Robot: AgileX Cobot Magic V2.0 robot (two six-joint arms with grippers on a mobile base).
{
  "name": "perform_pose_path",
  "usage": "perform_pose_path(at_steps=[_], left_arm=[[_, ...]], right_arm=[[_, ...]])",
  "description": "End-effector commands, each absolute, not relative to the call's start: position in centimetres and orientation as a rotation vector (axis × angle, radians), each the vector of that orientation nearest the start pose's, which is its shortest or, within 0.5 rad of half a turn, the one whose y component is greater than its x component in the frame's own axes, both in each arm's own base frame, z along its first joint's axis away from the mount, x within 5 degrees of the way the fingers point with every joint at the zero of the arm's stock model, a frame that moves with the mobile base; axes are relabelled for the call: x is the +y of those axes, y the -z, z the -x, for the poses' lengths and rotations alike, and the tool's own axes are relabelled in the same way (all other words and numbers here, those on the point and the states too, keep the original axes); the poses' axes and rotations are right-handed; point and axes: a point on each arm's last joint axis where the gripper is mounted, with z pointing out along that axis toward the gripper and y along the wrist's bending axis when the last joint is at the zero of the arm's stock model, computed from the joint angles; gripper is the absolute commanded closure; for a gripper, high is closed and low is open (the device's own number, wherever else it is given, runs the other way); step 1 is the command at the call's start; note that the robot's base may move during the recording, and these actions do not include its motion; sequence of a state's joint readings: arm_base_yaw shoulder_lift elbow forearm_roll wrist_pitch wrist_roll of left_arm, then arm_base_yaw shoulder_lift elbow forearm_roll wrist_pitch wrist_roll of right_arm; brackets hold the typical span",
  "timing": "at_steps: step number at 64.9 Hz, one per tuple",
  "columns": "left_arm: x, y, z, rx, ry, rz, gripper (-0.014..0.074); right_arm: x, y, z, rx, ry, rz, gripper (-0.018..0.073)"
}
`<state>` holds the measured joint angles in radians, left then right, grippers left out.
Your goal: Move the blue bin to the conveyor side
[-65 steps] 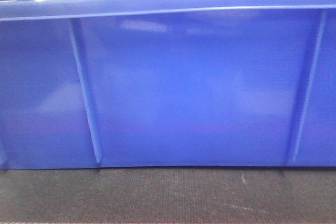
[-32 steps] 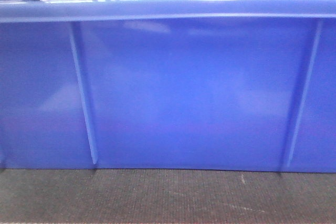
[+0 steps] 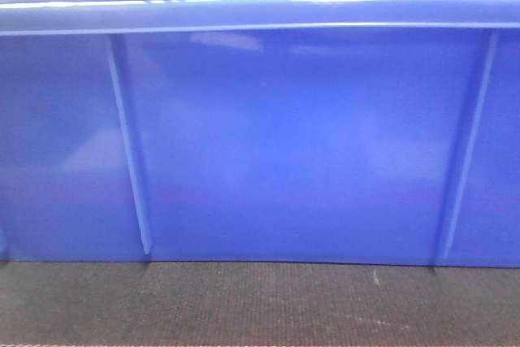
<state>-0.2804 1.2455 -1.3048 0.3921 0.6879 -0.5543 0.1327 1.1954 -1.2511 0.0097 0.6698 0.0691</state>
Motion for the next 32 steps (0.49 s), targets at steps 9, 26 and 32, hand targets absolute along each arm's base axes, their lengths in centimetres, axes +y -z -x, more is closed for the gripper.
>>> perform_pose_path(at_steps=[9,26,32], left_arm=[[-4.4,-46.2,-23.5,1.820,0.104,0.082,0.0610],[-3.1,-49.2,-19.7,1.718,0.114,0.109,0.0604],[-2.8,-49.1,-17.9,1.702,0.154,0.120,0.0604]], right_arm=[[3.1,-44.9,-23.1,1.908,-0.125,0.074,0.0629],[2.5,-49.3,-19.0,1.692,-0.139,0.066,0.0629],[2.3,-49.6,-17.2,1.672,-0.136,0.066,0.0638]])
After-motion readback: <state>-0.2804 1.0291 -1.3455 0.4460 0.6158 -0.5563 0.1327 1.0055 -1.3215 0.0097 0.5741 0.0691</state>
